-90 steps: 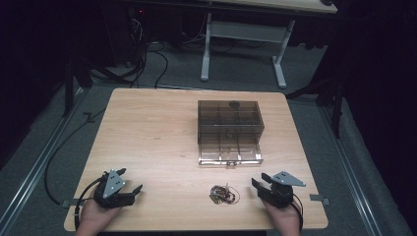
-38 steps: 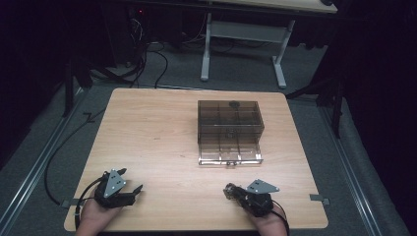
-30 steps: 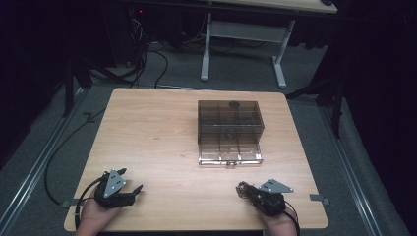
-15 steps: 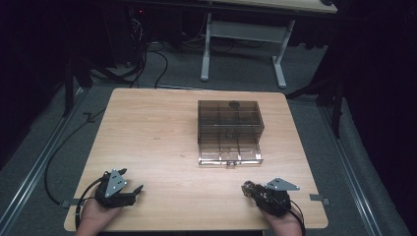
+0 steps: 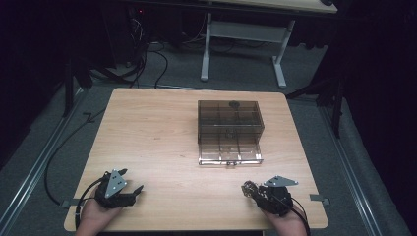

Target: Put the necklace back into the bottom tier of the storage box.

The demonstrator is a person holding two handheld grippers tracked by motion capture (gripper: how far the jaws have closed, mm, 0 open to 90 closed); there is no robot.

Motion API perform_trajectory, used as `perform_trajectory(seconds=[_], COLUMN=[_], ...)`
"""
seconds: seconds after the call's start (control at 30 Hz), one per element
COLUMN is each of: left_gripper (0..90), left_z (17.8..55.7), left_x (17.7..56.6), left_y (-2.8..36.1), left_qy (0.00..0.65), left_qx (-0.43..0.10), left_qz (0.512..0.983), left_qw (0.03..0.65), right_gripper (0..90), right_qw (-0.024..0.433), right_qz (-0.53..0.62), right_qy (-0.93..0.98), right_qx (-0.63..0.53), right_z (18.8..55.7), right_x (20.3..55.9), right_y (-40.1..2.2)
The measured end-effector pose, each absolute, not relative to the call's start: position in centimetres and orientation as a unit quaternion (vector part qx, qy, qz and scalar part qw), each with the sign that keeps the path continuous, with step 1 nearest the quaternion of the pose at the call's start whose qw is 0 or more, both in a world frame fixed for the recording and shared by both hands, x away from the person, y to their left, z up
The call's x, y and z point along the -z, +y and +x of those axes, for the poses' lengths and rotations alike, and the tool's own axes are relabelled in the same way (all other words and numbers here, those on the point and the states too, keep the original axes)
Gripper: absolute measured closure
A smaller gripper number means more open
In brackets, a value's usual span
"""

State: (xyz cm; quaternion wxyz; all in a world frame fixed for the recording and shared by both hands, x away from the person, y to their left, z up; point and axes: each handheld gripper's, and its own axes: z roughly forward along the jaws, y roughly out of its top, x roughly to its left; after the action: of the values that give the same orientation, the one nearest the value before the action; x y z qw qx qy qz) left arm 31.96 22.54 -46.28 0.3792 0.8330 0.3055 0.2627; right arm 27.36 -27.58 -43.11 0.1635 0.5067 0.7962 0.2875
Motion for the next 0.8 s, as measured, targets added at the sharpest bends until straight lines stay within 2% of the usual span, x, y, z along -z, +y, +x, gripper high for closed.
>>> perform_trajectory(seconds=[0.57, 0.8], left_gripper=[19.1, 19.2], left_z=[32.0, 32.0], left_x=[46.3, 46.3], left_y=[22.6, 22.6], left_qy=[0.305, 0.304], left_qx=[-0.261, -0.261], left_qz=[0.833, 0.833], left_qw=[0.381, 0.381], right_gripper=[54.9, 53.3], right_qw=[0.118, 0.086], right_qz=[0.501, 0.501], right_qy=[0.833, 0.844], right_qx=[-0.204, -0.170], right_z=[28.7, 30.0], right_x=[41.8, 41.1], right_y=[-27.2, -26.8])
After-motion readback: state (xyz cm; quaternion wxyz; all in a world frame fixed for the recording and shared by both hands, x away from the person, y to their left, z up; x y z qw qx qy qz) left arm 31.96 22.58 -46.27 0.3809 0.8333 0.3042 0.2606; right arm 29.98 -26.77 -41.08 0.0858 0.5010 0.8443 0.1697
